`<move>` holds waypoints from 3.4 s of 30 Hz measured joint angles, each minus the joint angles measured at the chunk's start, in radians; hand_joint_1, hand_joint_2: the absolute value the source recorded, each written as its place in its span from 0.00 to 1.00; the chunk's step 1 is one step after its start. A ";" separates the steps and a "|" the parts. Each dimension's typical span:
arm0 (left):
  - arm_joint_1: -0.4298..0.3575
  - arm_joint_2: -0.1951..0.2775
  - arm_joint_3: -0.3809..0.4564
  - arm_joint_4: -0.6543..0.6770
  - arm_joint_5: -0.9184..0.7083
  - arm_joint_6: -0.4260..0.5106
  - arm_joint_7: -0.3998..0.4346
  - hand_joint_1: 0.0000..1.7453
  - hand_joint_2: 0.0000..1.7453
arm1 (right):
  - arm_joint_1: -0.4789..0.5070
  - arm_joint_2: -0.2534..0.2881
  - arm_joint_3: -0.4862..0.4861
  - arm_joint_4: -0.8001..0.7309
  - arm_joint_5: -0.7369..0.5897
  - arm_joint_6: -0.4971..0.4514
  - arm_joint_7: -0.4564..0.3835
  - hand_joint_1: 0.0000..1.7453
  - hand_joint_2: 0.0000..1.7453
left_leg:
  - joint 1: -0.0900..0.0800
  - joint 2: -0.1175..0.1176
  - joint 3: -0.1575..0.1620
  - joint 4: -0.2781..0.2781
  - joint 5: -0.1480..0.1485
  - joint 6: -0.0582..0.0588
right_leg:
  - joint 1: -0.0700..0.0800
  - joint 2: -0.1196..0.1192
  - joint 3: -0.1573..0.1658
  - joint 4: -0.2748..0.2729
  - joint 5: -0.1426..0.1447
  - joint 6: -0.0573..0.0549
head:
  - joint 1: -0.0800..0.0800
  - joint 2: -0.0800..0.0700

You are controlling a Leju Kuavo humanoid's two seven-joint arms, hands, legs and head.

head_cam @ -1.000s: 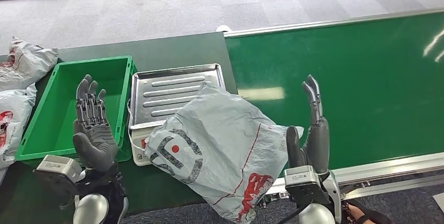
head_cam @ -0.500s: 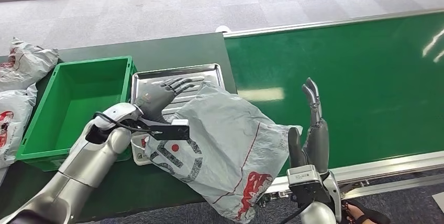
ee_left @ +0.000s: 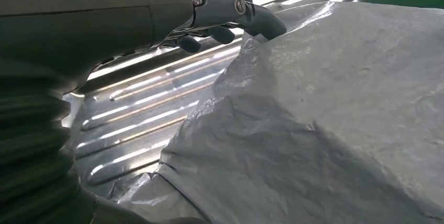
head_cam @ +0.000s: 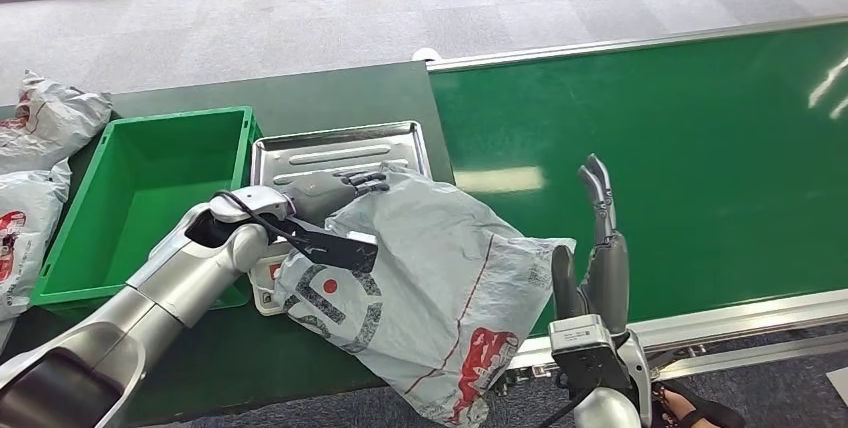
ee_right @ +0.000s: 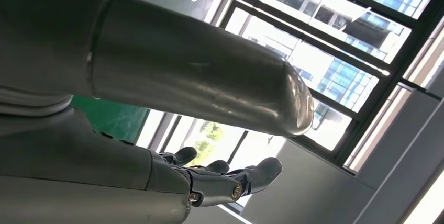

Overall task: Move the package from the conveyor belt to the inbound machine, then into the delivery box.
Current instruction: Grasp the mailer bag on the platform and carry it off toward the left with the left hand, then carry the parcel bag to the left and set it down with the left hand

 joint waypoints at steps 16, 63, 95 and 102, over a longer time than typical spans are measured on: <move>-0.030 0.100 -0.199 -0.025 0.272 -0.011 0.048 1.00 1.00 | 0.000 -0.009 0.000 0.040 -0.045 -0.002 0.009 0.00 0.00 | 0.000 0.000 0.000 0.000 0.000 0.000 | 0.000 0.000 0.000 0.000 0.000 0.000 | 0.000 0.000; -0.236 0.278 0.148 -0.392 0.143 0.277 0.239 1.00 1.00 | 0.146 -0.008 -0.053 -0.056 -0.012 0.005 0.032 0.00 0.00 | 0.001 0.000 -0.003 0.000 0.001 0.000 | 0.001 0.000 -0.002 0.000 0.001 0.000 | 0.000 0.000; -0.576 0.449 0.478 0.391 -0.071 0.623 0.405 1.00 1.00 | 0.133 -0.043 -0.025 -0.032 -0.039 -0.038 0.056 0.00 0.00 | 0.002 -0.001 -0.003 -0.001 0.002 -0.002 | 0.001 -0.001 -0.002 0.002 0.000 -0.002 | 0.000 0.000; -0.309 0.481 0.580 0.388 0.005 0.694 0.244 0.58 1.00 | 0.133 -0.043 0.000 -0.017 -0.020 -0.044 0.073 0.00 0.00 | 0.001 0.000 -0.001 -0.002 0.003 -0.003 | 0.001 0.000 -0.001 0.002 -0.001 -0.003 | 0.000 0.000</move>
